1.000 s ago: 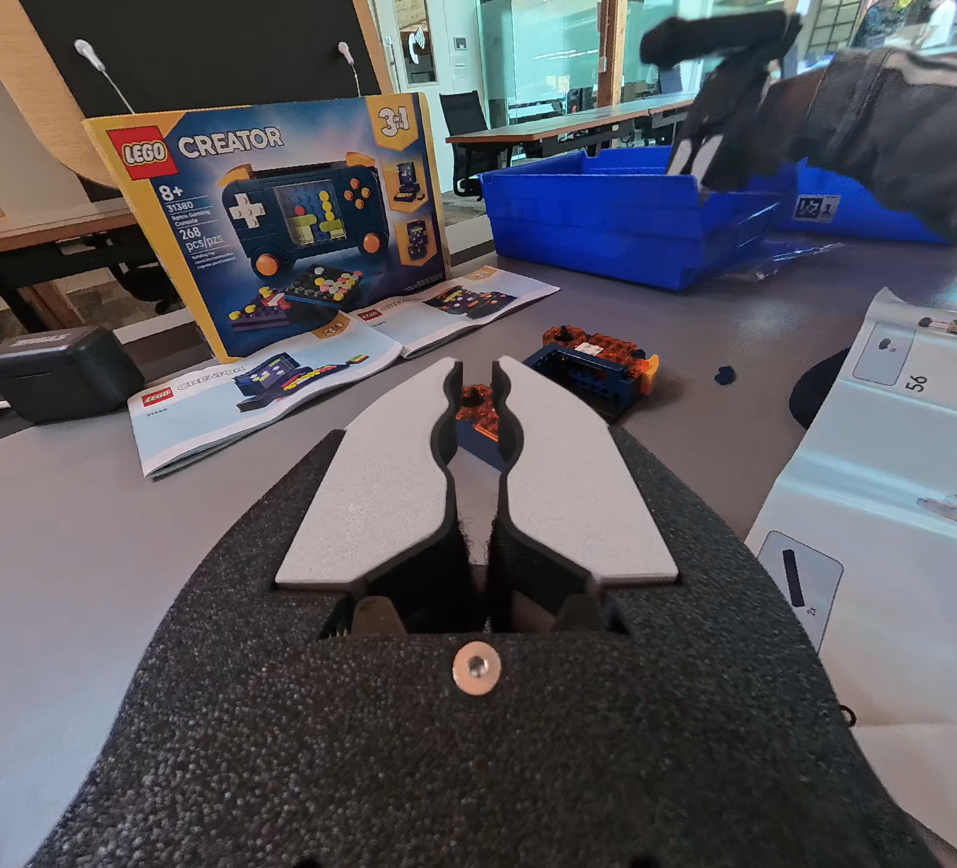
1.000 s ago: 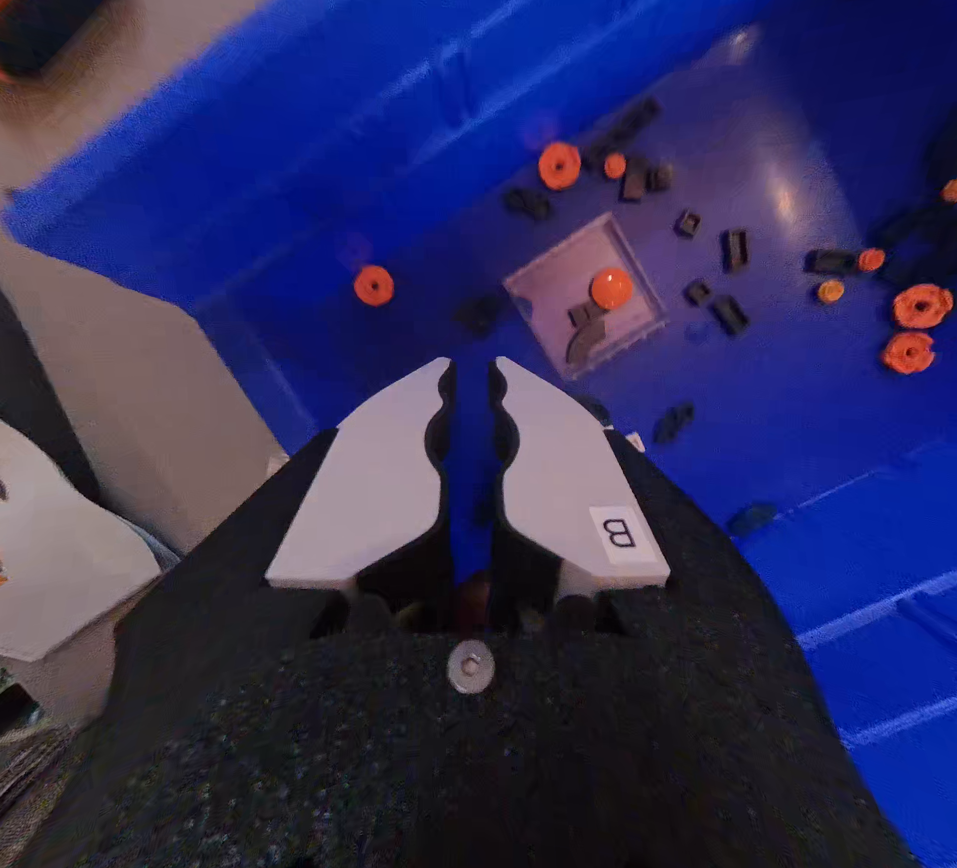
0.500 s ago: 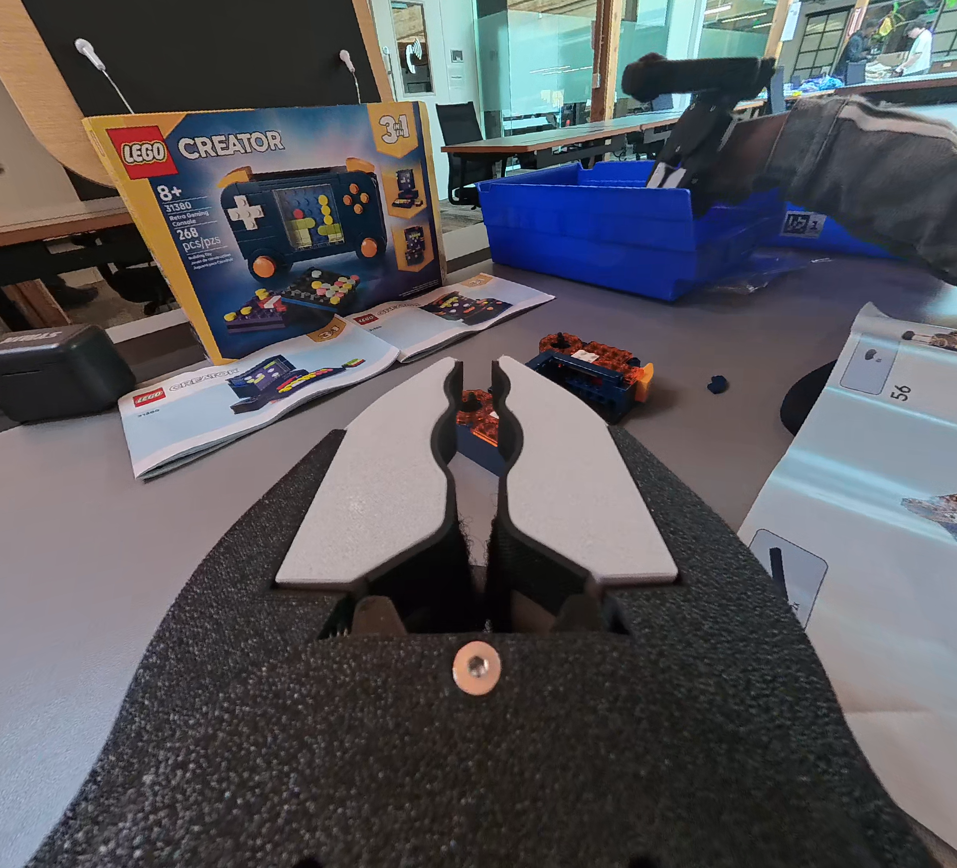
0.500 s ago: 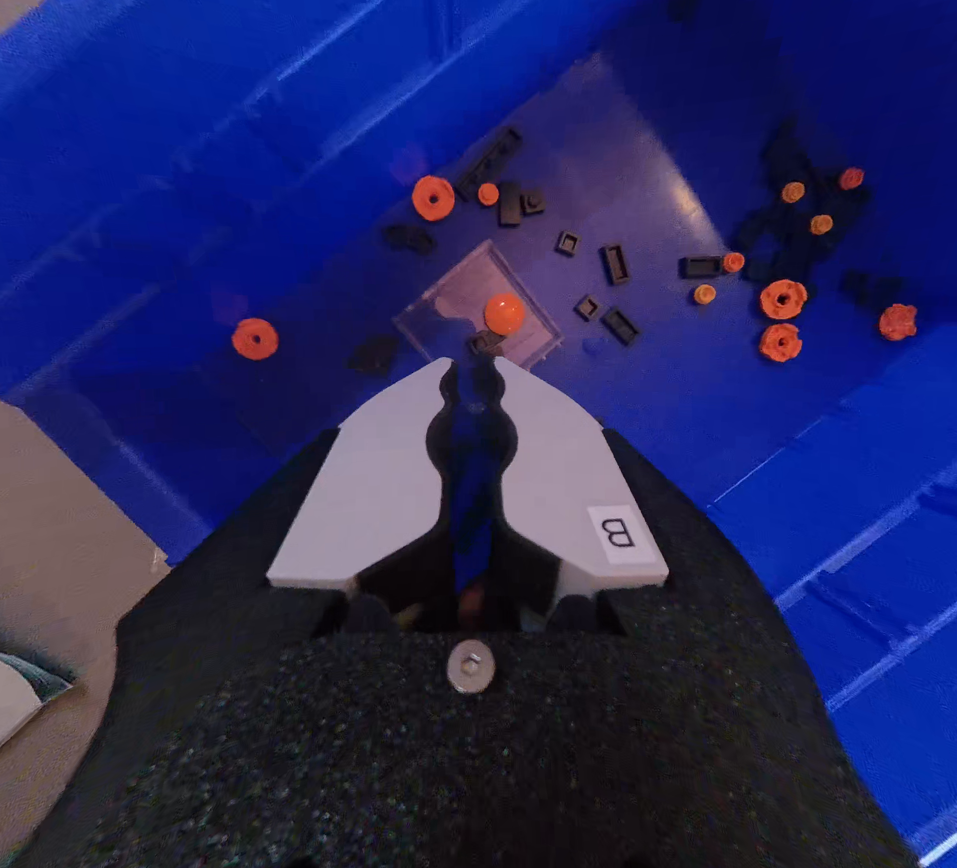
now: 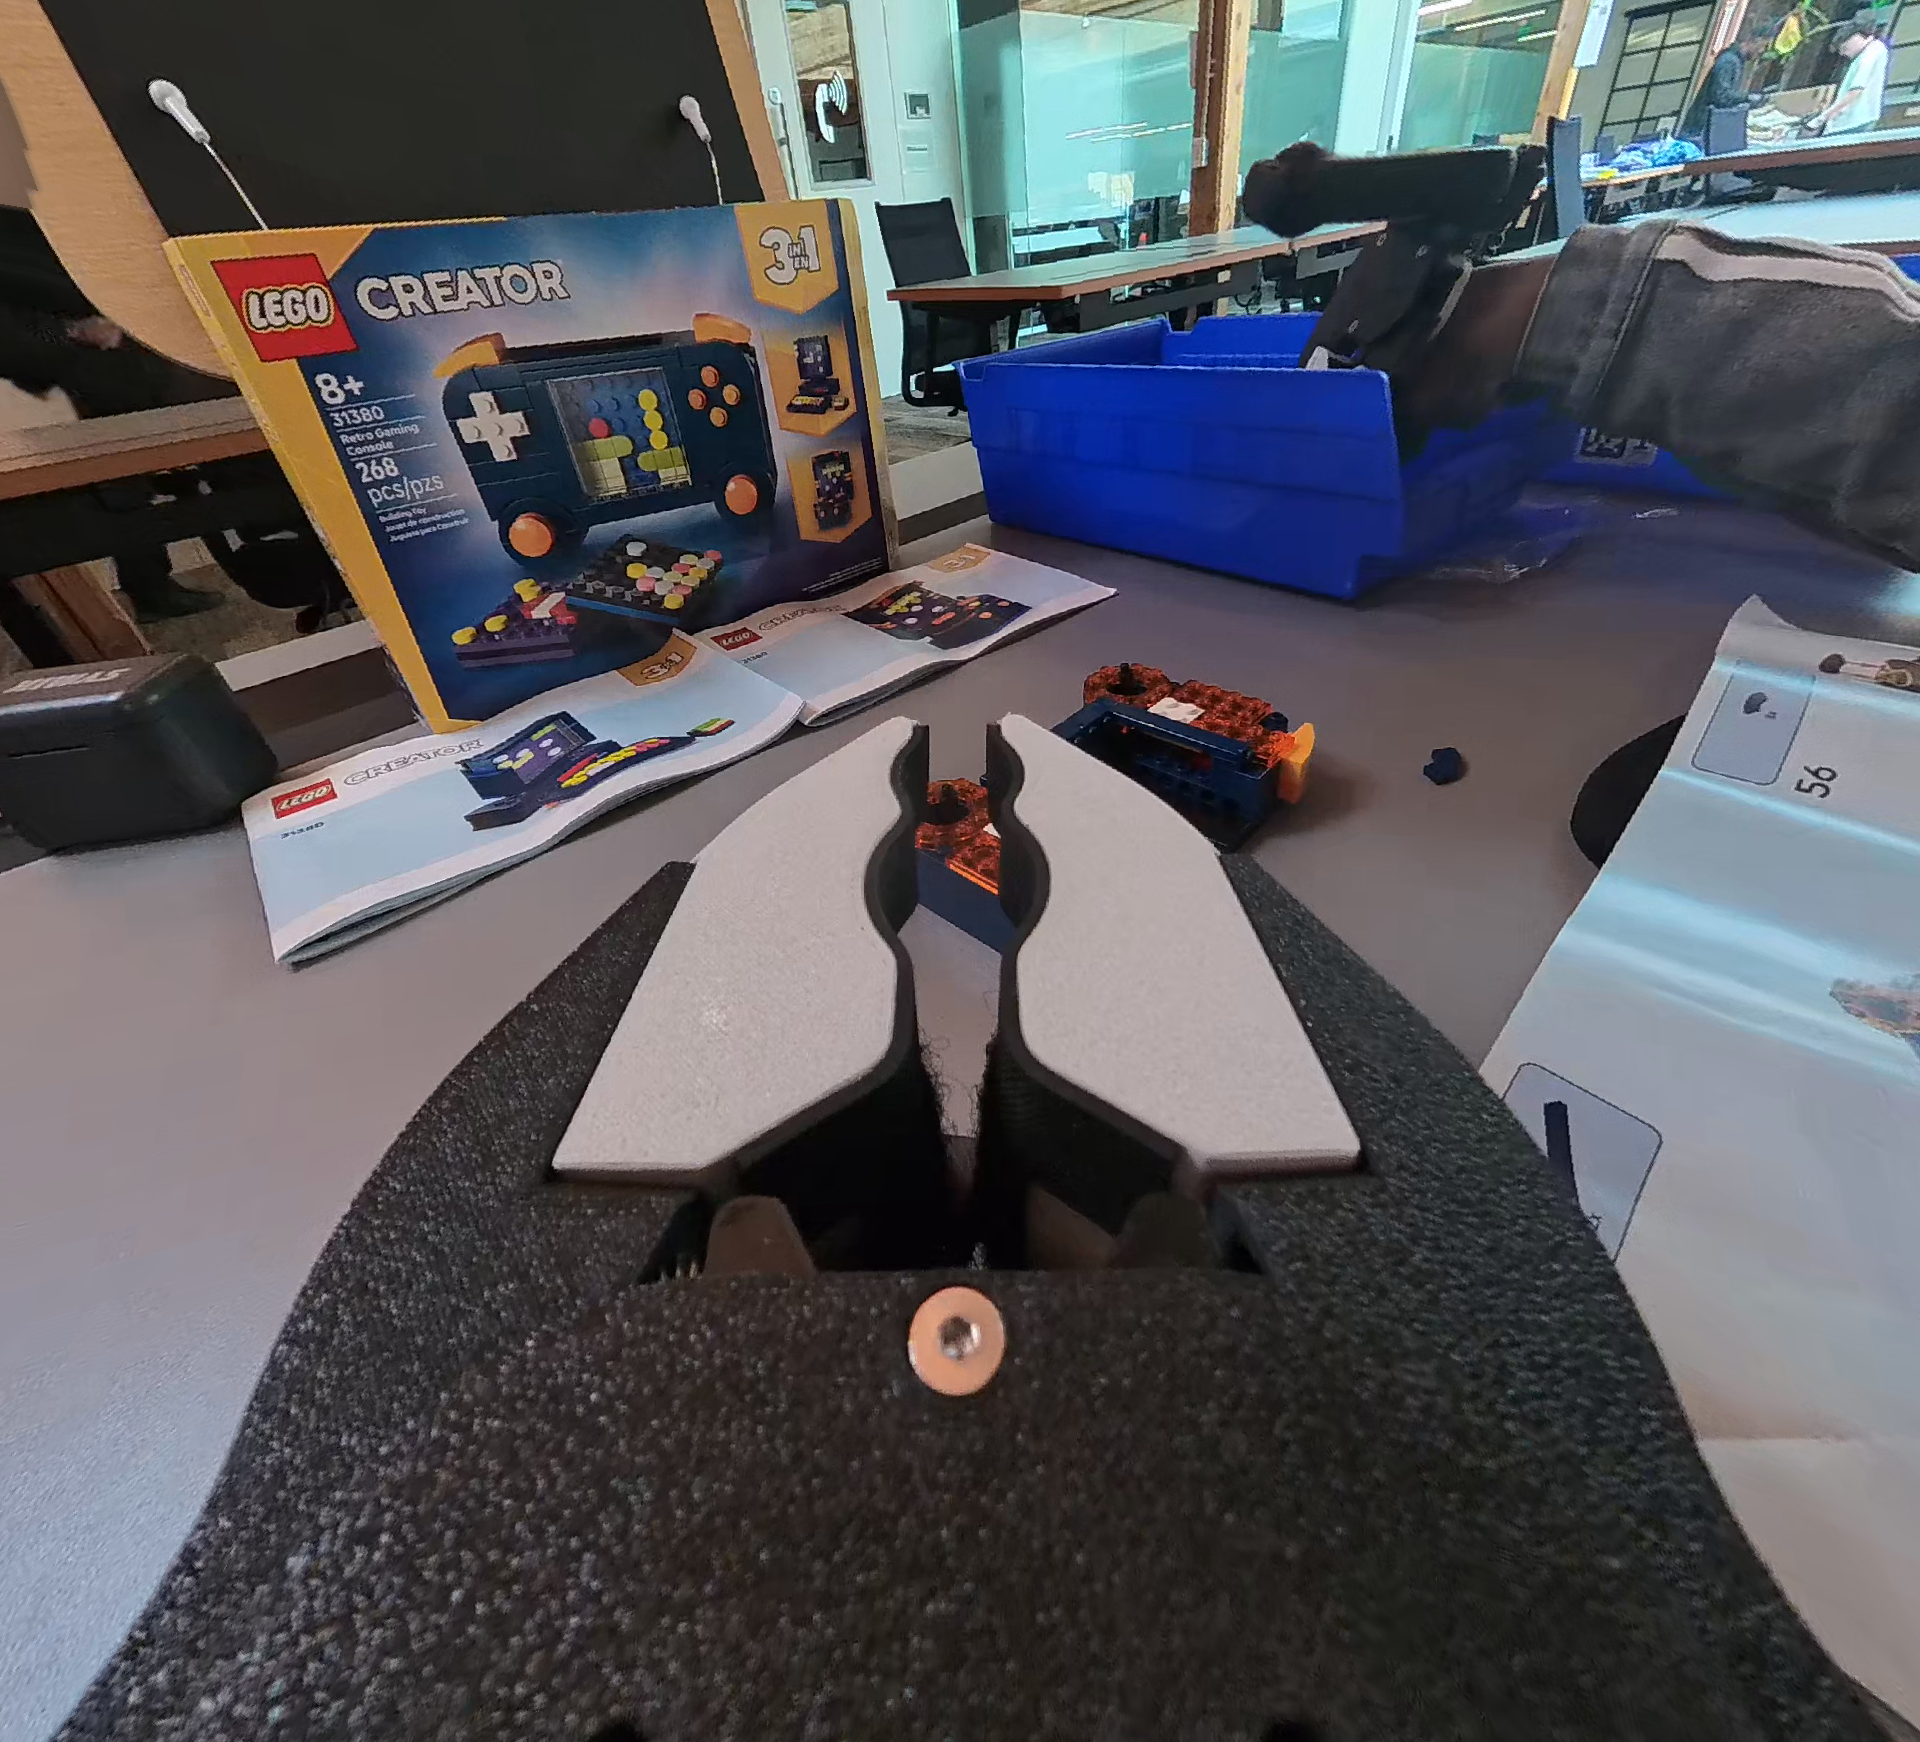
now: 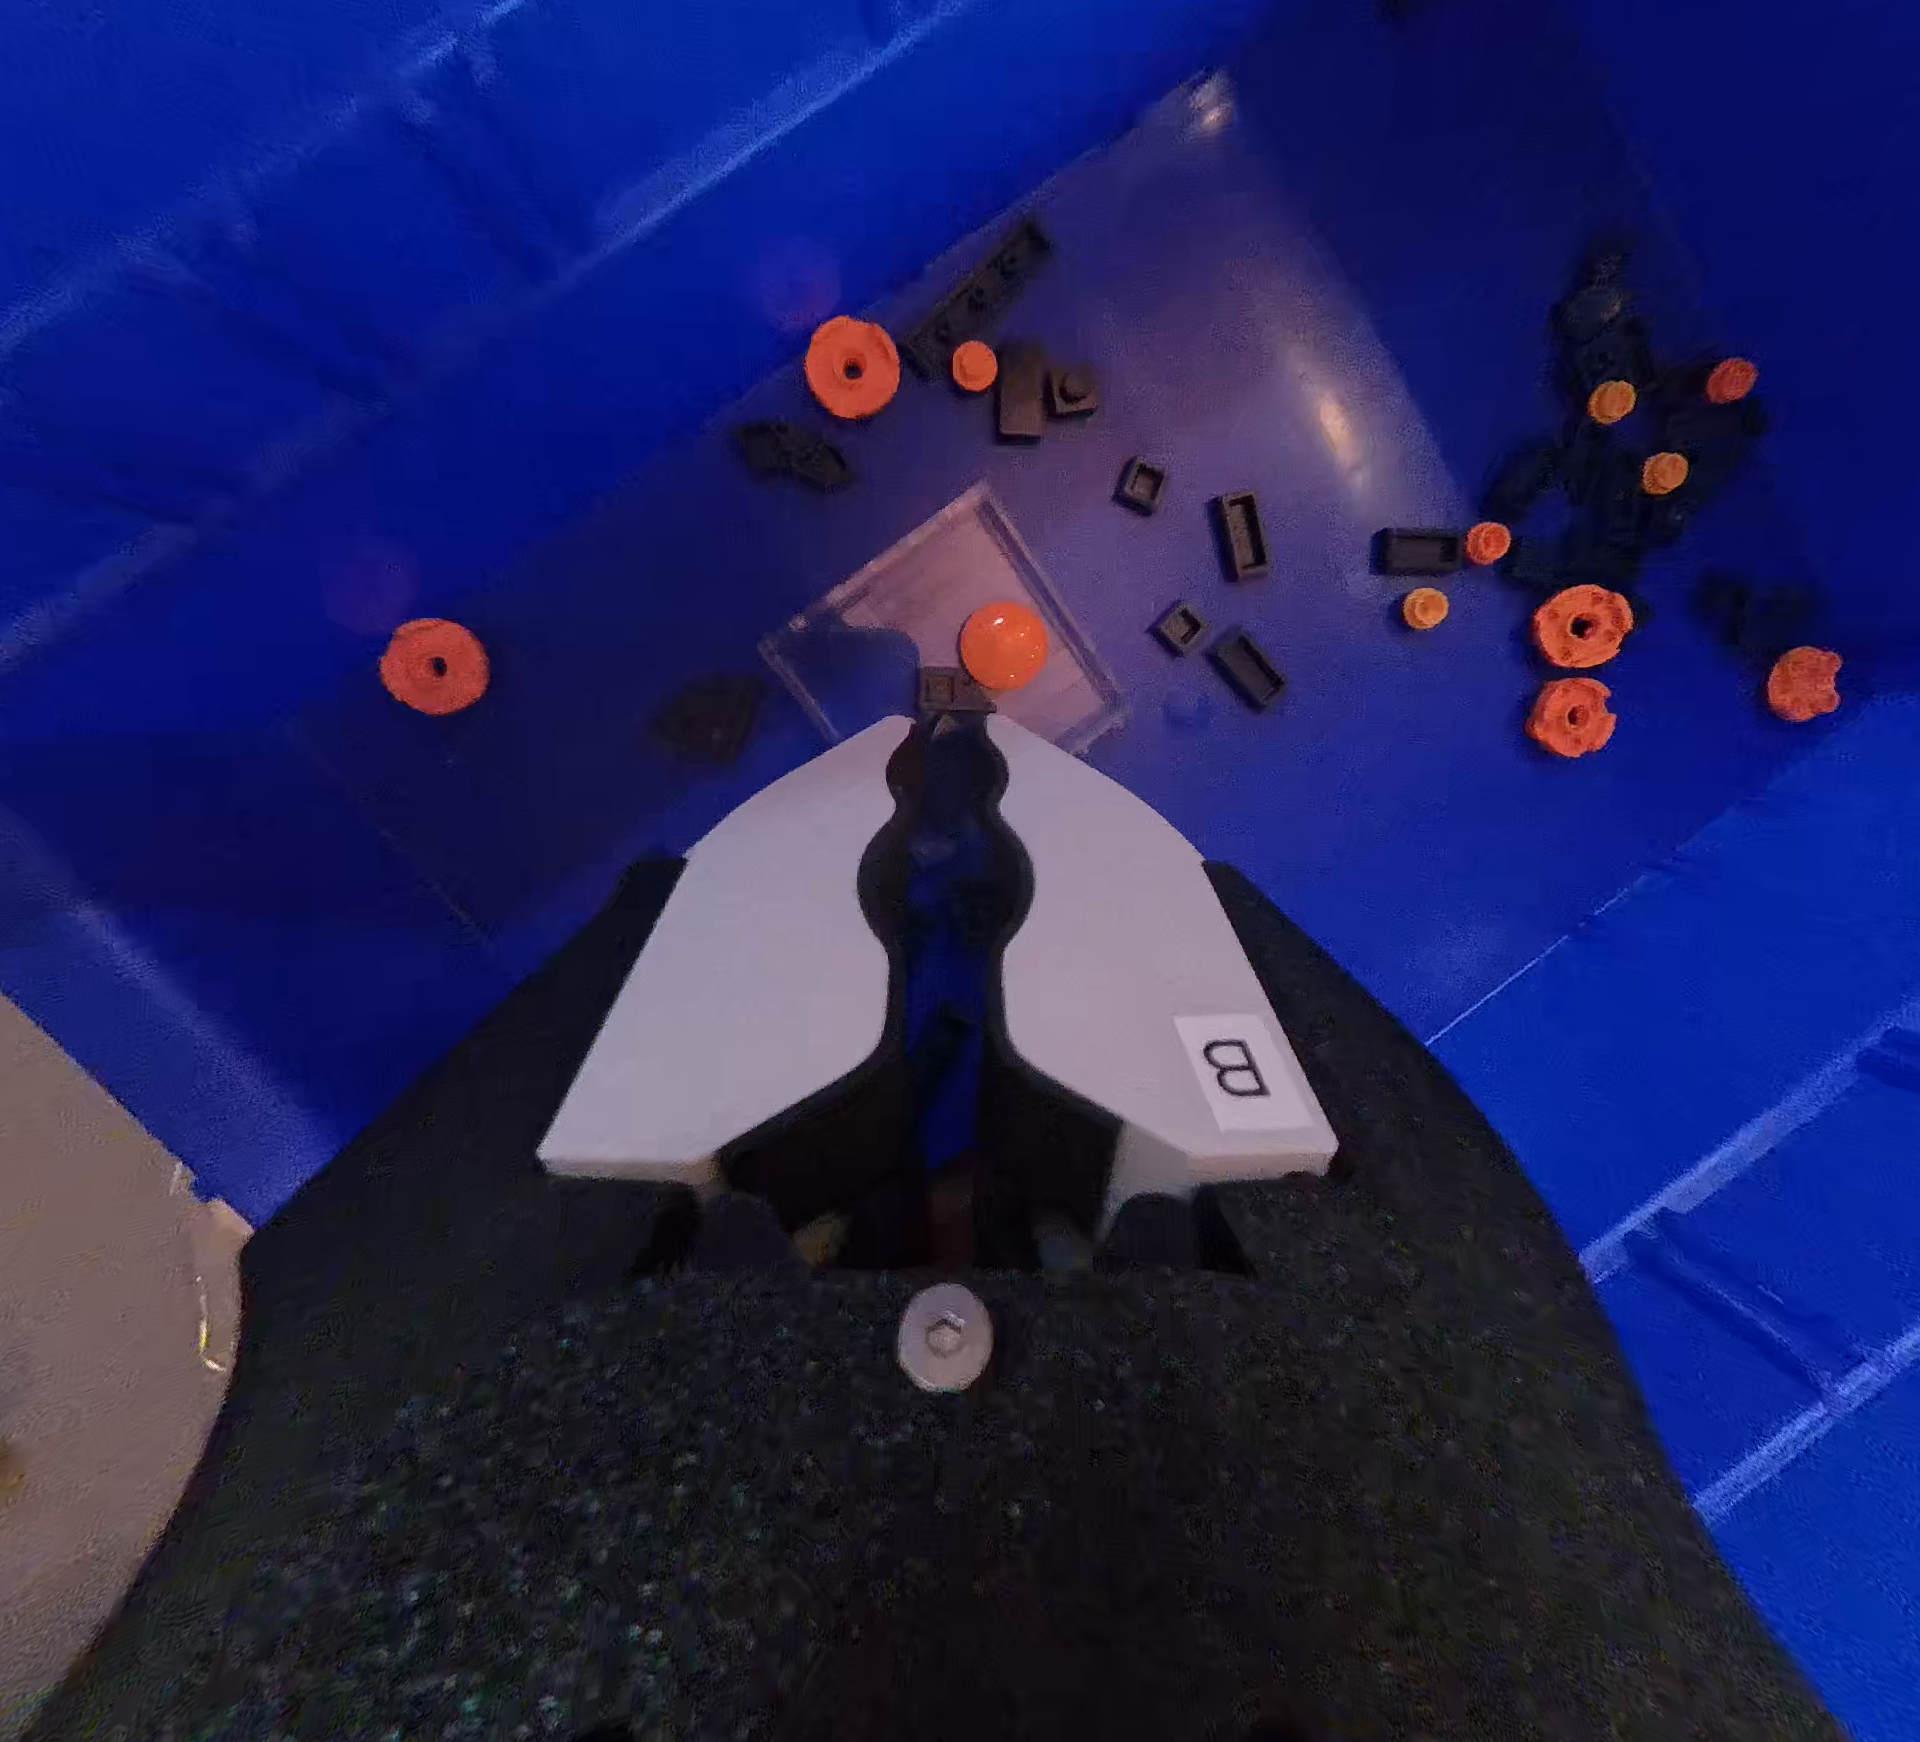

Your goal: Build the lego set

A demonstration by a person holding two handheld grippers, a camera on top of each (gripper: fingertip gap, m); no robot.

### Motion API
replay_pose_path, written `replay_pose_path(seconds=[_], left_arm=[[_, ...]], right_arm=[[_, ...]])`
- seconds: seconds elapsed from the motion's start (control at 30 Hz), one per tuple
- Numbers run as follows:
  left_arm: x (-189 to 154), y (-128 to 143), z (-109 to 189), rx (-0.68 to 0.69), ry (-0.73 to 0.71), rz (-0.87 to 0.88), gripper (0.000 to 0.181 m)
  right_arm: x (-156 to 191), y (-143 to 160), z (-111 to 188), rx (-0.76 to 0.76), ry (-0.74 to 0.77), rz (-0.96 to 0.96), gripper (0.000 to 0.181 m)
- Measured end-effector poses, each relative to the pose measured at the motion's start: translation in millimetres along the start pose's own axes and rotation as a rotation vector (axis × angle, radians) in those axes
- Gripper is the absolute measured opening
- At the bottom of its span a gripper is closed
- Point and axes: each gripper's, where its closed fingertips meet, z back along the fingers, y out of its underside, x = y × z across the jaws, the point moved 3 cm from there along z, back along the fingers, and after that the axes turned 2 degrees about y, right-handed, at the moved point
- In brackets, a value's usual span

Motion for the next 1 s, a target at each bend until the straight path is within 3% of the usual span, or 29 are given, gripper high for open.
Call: replay_pose_path(seconds=[0.17,0.3,0.37,0.5,0.67,0.8,0.9,1.0], left_arm=[[-0.5,0.0,0.0,-0.001,0.001,-0.004,0.010],[-0.6,0.1,-0.3,0.003,0.003,-0.006,0.010],[0.0,-0.2,0.0,-0.001,0.001,-0.001,0.010],[1.5,-0.9,0.9,-0.009,-0.003,0.012,0.010],[0.7,-0.9,0.7,-0.008,-0.004,0.003,0.010],[-0.6,-0.4,0.3,-0.002,-0.001,-0.007,0.010],[-0.8,-0.6,0.5,-0.004,-0.001,-0.010,0.010],[-1.2,-1.0,0.5,-0.007,0.001,-0.008,0.010]], right_arm=[[11.1,-21.9,44.6,-0.145,-0.030,0.019,0.009],[96.3,-59.0,98.6,-0.368,-0.296,0.230,0.008],[146.2,-60.9,94.6,-0.328,-0.372,0.366,0.008],[200.9,-39.4,42.5,-0.149,-0.371,0.481,0.008],[213.3,-22.9,15.5,-0.064,-0.346,0.484,0.012],[213.8,-21.7,18.8,-0.102,-0.353,0.477,0.018],[201.4,-29.3,44.0,-0.192,-0.373,0.443,0.020],[149.1,-47.3,91.0,-0.325,-0.269,0.352,0.020]])
